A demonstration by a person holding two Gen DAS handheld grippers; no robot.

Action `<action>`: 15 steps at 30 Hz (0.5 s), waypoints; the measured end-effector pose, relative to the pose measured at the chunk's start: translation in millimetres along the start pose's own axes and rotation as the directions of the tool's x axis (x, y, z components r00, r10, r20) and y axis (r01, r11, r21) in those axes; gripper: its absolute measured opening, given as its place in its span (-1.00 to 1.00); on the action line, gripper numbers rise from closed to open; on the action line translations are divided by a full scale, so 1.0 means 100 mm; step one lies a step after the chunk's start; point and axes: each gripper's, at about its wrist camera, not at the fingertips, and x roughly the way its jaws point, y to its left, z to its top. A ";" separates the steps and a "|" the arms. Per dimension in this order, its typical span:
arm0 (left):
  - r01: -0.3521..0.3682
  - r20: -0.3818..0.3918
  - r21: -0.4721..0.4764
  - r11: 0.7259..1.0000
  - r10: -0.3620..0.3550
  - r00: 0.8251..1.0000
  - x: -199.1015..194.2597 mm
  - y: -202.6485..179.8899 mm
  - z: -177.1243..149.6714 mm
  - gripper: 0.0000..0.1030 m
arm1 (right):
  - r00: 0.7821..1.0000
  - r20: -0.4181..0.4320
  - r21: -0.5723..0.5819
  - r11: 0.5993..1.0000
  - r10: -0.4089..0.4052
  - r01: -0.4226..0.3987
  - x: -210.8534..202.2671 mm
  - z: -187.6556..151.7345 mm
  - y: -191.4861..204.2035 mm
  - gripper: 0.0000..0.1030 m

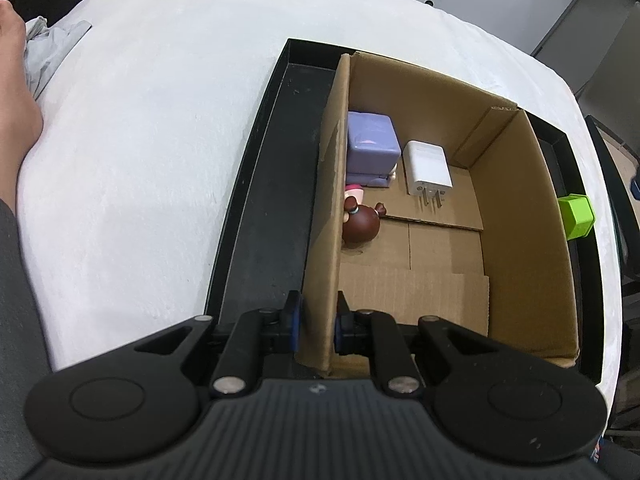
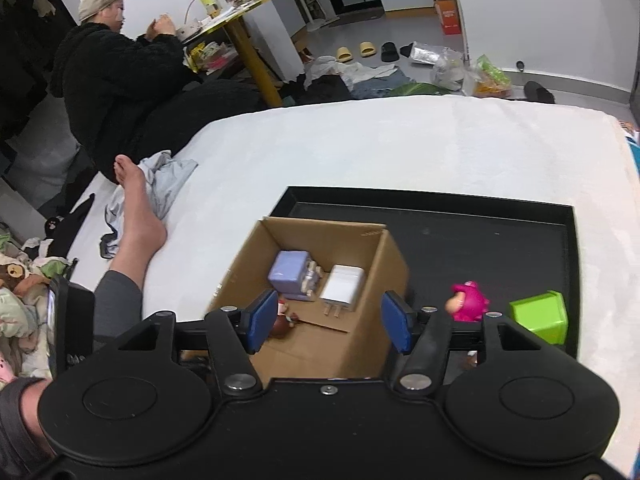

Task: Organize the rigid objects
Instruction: 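Withdraw the right tool toward the red figure with honey jar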

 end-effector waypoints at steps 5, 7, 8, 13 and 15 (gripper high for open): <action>-0.002 0.003 0.005 1.000 0.002 1.000 0.00 0.00 0.01 -0.72 | 1.000 0.003 -0.004 1.000 -0.023 0.023 -0.08 -0.02 -0.08 0.18; -0.001 0.003 0.004 1.000 0.001 1.000 -0.01 0.00 0.01 -0.72 | 0.999 0.008 -0.009 0.999 -0.032 0.032 -0.11 -0.03 -0.10 0.25; 0.000 0.003 0.004 1.000 0.000 1.000 -0.01 0.01 0.01 -0.72 | 0.999 0.011 -0.011 0.999 -0.037 0.037 -0.13 -0.03 -0.11 0.26; 0.000 0.007 0.001 1.000 0.000 1.000 0.00 0.04 0.02 -0.72 | 0.998 0.019 -0.018 0.998 -0.062 0.062 -0.18 -0.05 -0.18 0.32; 0.003 0.008 0.002 1.000 -0.003 1.000 0.00 0.04 0.02 -0.72 | 0.997 0.019 -0.018 0.997 -0.070 0.070 -0.19 -0.05 -0.22 0.32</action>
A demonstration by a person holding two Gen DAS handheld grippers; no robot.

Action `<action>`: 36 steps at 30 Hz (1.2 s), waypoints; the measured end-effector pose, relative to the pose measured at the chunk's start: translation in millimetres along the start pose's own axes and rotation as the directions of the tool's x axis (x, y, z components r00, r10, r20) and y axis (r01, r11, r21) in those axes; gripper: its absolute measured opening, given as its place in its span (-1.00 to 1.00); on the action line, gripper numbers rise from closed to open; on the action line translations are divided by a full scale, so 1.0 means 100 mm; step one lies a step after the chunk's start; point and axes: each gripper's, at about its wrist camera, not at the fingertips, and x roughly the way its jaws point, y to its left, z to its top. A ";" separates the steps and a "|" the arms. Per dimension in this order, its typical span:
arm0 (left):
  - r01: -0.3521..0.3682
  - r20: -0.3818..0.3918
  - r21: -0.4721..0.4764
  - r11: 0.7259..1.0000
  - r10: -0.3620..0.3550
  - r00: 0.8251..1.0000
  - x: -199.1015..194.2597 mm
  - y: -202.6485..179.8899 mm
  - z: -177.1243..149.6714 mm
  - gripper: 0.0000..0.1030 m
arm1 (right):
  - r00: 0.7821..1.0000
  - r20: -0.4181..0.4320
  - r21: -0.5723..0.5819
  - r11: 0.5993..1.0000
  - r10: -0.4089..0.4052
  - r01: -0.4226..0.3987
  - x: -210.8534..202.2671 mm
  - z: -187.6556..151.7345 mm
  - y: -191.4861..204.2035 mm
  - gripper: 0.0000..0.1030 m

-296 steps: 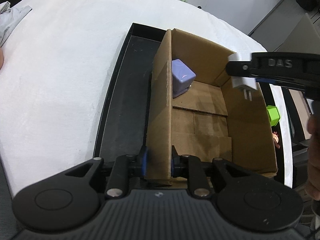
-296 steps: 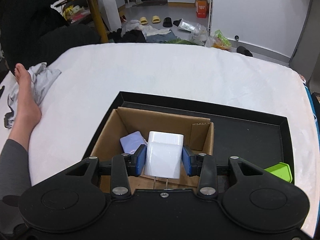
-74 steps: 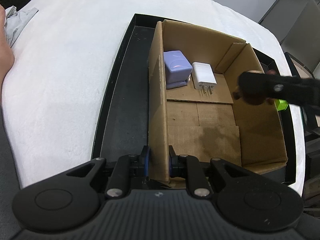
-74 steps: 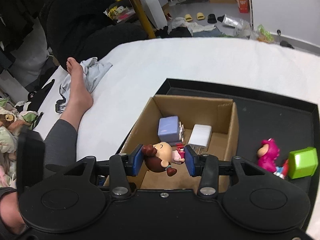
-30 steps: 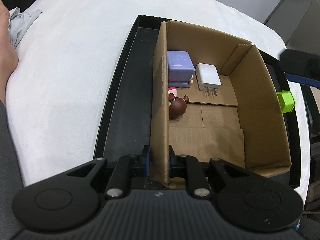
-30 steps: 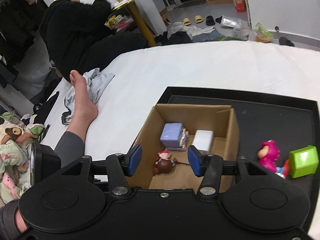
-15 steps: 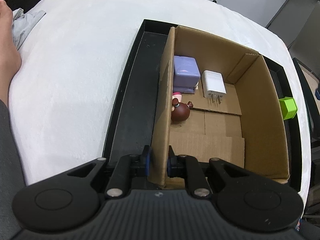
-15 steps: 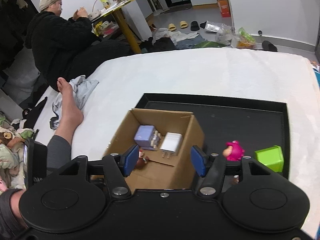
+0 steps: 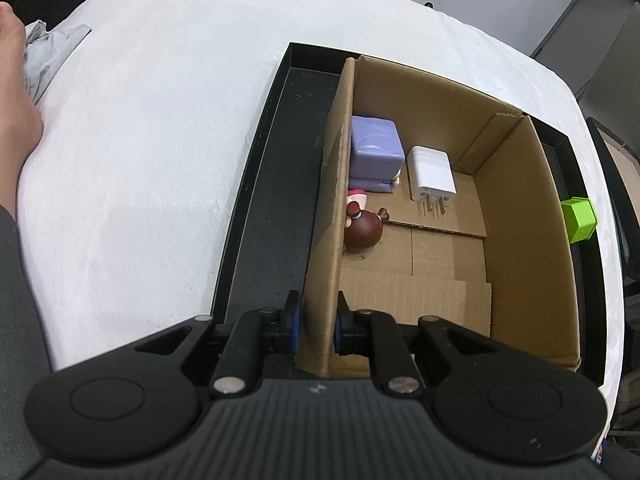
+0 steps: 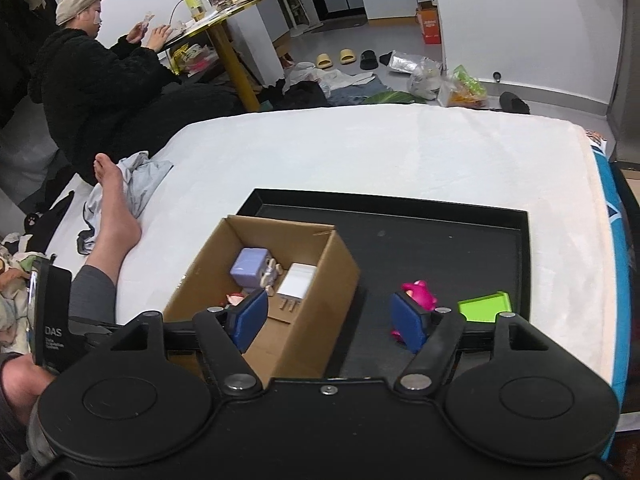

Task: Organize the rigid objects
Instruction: 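Withdraw the right tool toward the red figure with honey jar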

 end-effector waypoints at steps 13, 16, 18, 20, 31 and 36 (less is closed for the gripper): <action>0.004 0.005 0.010 1.000 -0.004 1.000 0.00 -0.01 0.00 -0.72 | 0.995 -0.041 0.041 0.994 -0.096 0.097 0.06 0.02 -0.34 0.37; 0.005 0.007 0.013 1.000 -0.005 1.000 0.00 -0.01 -0.01 -0.72 | 0.991 -0.068 0.050 0.991 -0.117 0.120 0.16 -0.01 -0.41 0.37; 0.006 0.007 0.012 1.000 -0.006 1.000 0.00 -0.01 -0.01 -0.72 | 0.987 -0.091 0.059 0.989 -0.132 0.137 0.26 -0.03 -0.46 0.36; 0.008 0.009 0.015 1.000 -0.009 1.000 0.00 -0.01 -0.01 -0.72 | 0.983 -0.114 0.067 0.986 -0.143 0.151 0.36 -0.05 -0.51 0.34; 0.010 0.016 0.031 0.999 -0.010 1.000 0.00 -0.02 -0.03 -0.72 | 0.955 -0.213 0.059 0.973 -0.204 0.221 0.76 -0.20 -0.58 0.15; 0.010 0.018 0.028 1.000 -0.010 1.000 0.01 -0.02 -0.05 -0.72 | 0.938 -0.252 0.048 0.965 -0.237 0.256 0.97 -0.27 -0.59 0.05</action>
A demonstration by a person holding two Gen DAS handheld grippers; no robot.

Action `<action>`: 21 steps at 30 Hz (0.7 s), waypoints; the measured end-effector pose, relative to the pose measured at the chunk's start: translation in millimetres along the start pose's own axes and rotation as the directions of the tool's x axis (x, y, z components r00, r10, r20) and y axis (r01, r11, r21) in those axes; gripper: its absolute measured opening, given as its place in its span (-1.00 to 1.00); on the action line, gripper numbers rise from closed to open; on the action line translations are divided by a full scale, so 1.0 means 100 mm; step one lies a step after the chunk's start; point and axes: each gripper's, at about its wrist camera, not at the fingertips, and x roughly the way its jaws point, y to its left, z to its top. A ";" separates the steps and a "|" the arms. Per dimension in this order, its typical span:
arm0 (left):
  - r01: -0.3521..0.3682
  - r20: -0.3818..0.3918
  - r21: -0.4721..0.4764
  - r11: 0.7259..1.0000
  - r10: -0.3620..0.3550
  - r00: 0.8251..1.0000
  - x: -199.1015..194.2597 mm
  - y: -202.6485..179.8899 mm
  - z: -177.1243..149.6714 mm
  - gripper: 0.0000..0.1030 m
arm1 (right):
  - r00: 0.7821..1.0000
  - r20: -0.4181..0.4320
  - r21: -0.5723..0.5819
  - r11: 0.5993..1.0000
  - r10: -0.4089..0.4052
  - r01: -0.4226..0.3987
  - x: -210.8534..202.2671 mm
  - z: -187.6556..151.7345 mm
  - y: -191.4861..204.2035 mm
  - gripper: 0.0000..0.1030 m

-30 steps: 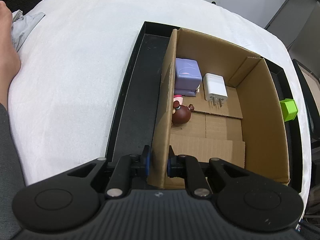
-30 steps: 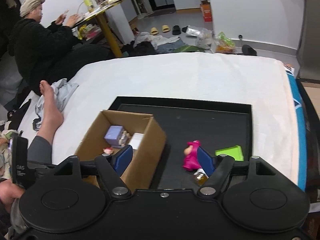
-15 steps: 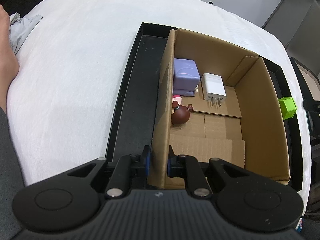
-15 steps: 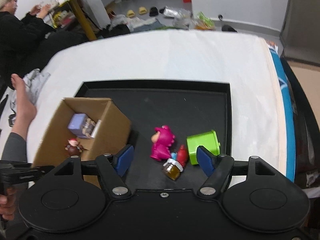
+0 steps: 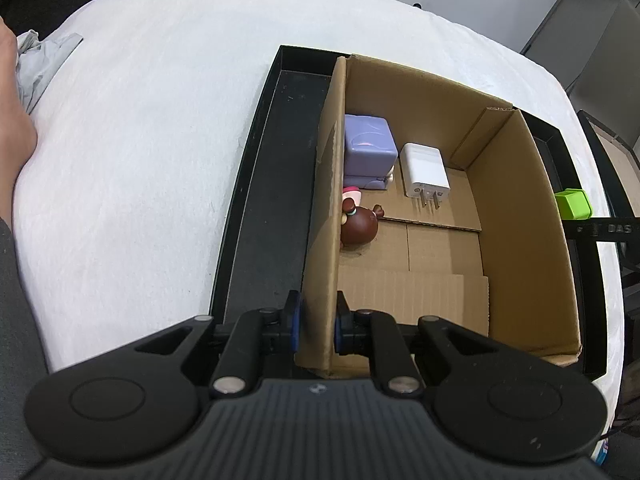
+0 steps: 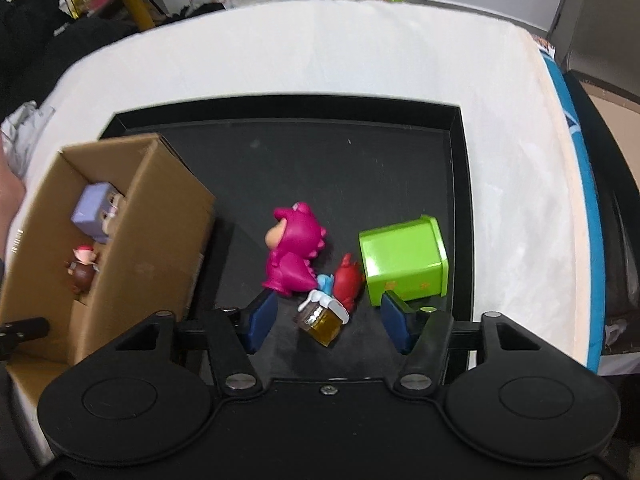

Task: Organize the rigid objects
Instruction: 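Withdraw the right tool toward the red figure with honey jar, then grasp the red figure holding the honey jar with the right tool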

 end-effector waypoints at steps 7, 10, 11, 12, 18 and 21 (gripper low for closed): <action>0.000 -0.014 -0.004 1.000 0.000 1.000 0.03 0.01 -0.01 -0.72 | 0.999 -0.005 0.029 0.998 -0.053 0.053 0.21 0.00 -0.03 -0.01; -0.003 -0.016 -0.006 1.000 0.003 1.000 0.04 0.00 -0.01 -0.72 | 0.998 -0.006 0.032 0.998 -0.062 0.062 0.29 -0.01 -0.02 -0.11; -0.005 -0.018 -0.008 1.000 0.005 1.000 0.05 0.00 -0.01 -0.72 | 0.998 -0.011 0.023 0.997 -0.068 0.068 0.32 -0.02 -0.01 -0.23; -0.008 -0.021 -0.009 1.000 0.008 1.000 0.05 0.00 -0.01 -0.72 | 0.997 -0.021 0.019 0.997 -0.070 0.070 0.34 -0.04 0.01 -0.34; -0.026 -0.026 -0.008 1.000 0.026 0.999 0.06 -0.02 -0.02 -0.72 | 0.998 -0.008 -0.026 0.998 -0.061 0.061 0.22 -0.07 0.11 -0.38; -0.030 -0.029 -0.011 1.000 0.029 0.999 0.05 -0.02 -0.02 -0.72 | 0.999 0.008 -0.043 0.998 -0.050 0.050 0.12 -0.07 0.16 -0.38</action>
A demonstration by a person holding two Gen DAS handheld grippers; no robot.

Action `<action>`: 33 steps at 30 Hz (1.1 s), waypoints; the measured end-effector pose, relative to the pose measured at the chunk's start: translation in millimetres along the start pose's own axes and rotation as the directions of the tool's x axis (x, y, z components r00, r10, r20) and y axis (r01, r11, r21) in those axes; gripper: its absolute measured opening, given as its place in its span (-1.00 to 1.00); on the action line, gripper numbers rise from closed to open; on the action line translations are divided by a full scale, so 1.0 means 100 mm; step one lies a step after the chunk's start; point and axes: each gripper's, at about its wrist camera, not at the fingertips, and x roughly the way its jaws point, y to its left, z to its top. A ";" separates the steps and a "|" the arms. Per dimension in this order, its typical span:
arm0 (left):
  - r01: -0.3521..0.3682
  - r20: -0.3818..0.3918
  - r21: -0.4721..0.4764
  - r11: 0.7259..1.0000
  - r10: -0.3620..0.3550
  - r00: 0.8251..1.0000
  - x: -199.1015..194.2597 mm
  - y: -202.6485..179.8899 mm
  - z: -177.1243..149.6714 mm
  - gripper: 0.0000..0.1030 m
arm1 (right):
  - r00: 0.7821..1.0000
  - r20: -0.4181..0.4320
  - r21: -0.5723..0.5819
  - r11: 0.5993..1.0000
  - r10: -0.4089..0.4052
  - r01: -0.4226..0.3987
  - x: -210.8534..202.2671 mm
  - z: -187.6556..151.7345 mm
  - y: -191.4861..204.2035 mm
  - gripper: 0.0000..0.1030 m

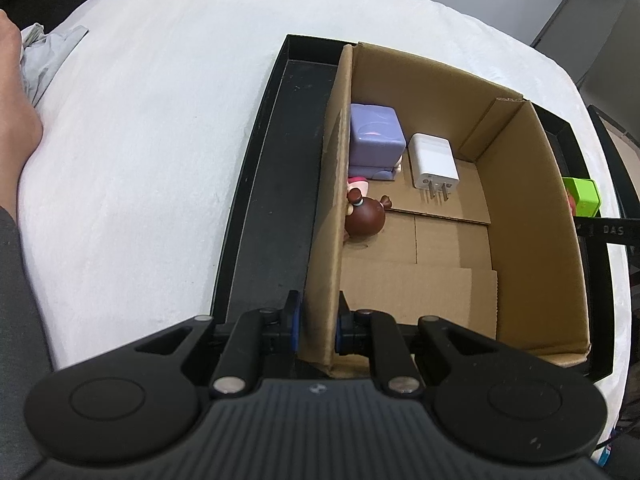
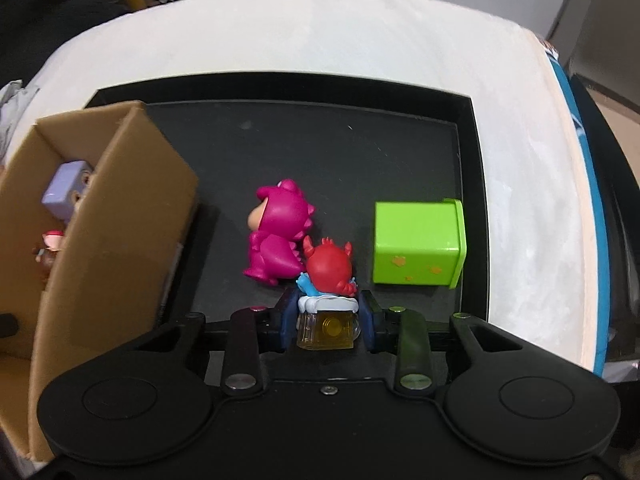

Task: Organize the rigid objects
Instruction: 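Grasp the red figure holding the honey jar with the right tool, then carry the red figure into the box beside the doll, release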

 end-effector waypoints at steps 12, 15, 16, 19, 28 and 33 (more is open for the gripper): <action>-0.013 0.015 0.000 1.000 0.013 1.000 -0.10 -0.03 0.01 -0.72 | 0.993 0.084 -0.011 0.997 0.079 -0.078 -0.44 0.13 0.05 -0.38; -0.013 0.026 0.001 1.000 0.013 1.000 -0.15 -0.03 0.01 -0.72 | 0.988 0.115 -0.027 0.995 0.104 -0.101 -0.57 0.16 0.08 -0.38; -0.013 0.029 0.002 1.000 0.013 1.000 -0.16 -0.04 0.01 -0.72 | 0.986 0.123 -0.031 0.994 0.111 -0.108 -0.61 0.17 0.09 -0.38; -0.009 0.038 0.010 1.000 0.009 0.999 -0.20 -0.06 0.00 -0.72 | 0.981 0.143 -0.047 0.991 0.129 -0.124 -0.70 0.19 0.13 -0.38; -0.028 0.049 0.016 0.999 0.027 0.998 -0.24 -0.09 -0.02 -0.72 | 0.966 0.194 -0.078 0.984 0.174 -0.161 -0.95 0.22 0.23 -0.38; -0.030 0.050 0.018 0.999 0.029 0.998 -0.24 -0.10 -0.01 -0.72 | 0.958 0.206 -0.111 0.977 0.199 -0.180 -1.06 0.23 0.32 -0.38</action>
